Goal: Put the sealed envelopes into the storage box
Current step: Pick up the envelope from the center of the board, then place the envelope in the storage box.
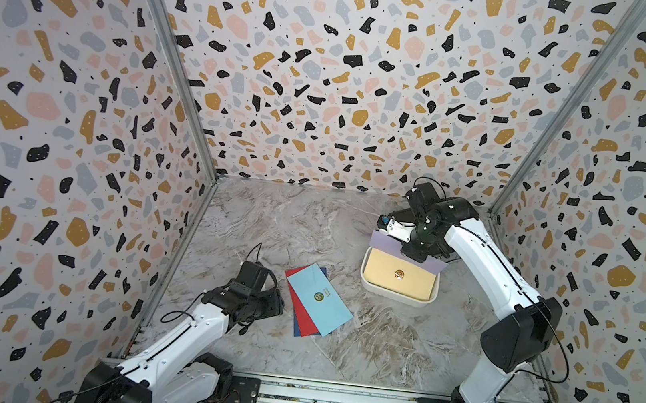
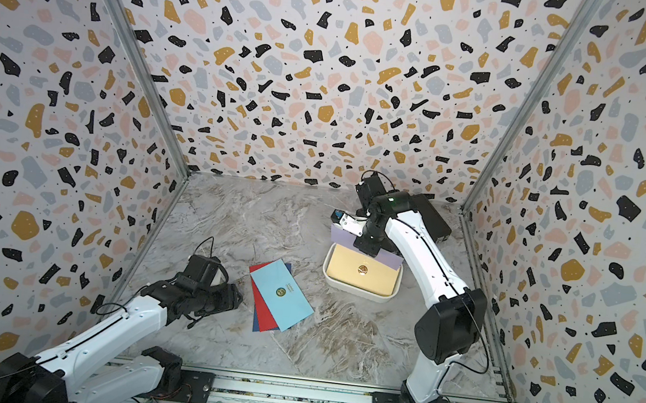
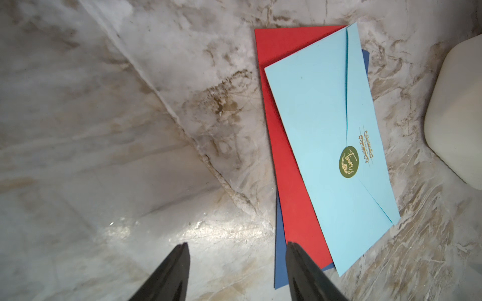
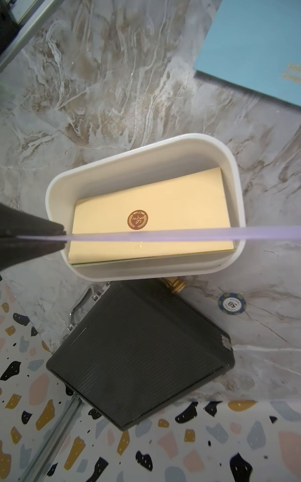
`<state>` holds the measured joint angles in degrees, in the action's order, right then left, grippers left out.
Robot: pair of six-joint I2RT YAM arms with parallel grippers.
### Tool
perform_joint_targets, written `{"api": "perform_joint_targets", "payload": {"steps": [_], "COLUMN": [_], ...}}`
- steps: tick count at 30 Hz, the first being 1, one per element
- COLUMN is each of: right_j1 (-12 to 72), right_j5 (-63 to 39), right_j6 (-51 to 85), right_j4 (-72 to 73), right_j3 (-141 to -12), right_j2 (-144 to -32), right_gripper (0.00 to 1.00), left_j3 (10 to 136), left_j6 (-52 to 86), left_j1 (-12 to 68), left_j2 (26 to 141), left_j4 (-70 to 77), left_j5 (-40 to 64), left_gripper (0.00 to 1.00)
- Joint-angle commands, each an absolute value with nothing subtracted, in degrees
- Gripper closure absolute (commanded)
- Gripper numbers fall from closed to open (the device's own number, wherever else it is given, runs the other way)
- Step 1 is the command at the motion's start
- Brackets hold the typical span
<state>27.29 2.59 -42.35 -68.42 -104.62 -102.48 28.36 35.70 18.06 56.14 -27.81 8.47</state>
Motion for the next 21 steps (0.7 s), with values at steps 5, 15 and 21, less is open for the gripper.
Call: {"api": "perform_joint_targets", "payload": {"steps": [5,15,21], "right_j1": [26.5,25.5,25.2], "right_j5": [-0.7,-3.8,-4.6], "right_j6": [-46.9,-48.1,-48.1], "right_j4": [-70.3,-69.3,-68.3], "right_j3": [-103.0,-99.0,-96.9], "right_j2": [-105.2,-105.7,-105.5], "right_gripper": [1.0,1.0,1.0], "left_j3": [27.6,27.2,27.4], "left_j6": [34.6,34.2,34.0], "left_j1": [18.0,18.0,18.0], "left_j2": [56.4,56.2,56.8], "left_j4": [-26.0,-25.4,-25.2], "left_j5": [8.3,8.9,9.4], "left_gripper": [0.37,0.38,0.41]}}
